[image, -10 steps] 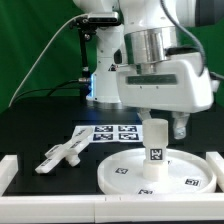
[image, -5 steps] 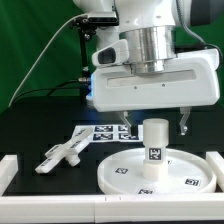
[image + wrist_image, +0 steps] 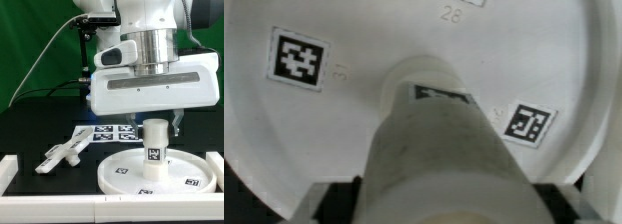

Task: Assemble round table

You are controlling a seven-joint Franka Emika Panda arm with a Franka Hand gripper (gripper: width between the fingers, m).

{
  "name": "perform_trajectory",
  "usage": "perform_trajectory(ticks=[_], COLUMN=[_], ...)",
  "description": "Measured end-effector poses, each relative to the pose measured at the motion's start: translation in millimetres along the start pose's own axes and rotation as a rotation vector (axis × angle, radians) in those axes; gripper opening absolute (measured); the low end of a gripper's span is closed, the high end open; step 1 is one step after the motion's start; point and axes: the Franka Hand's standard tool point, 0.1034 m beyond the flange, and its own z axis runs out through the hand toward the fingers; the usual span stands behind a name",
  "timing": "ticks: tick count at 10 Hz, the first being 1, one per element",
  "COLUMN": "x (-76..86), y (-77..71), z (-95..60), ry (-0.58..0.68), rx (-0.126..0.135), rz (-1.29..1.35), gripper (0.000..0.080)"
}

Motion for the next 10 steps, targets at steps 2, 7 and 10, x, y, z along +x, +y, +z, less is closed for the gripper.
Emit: perform_trajectory(ticks=[2,7,10], x=[0.7,0.7,-2.8], y=[1.4,6.7,6.9], z=[0.3,0.9,1.0], ry=[0.008,0.018,0.005], rx=[0.002,0.014,0.044], rz=[0.210,0.868,1.220], gripper=[0.0404,0.0404,0.0406])
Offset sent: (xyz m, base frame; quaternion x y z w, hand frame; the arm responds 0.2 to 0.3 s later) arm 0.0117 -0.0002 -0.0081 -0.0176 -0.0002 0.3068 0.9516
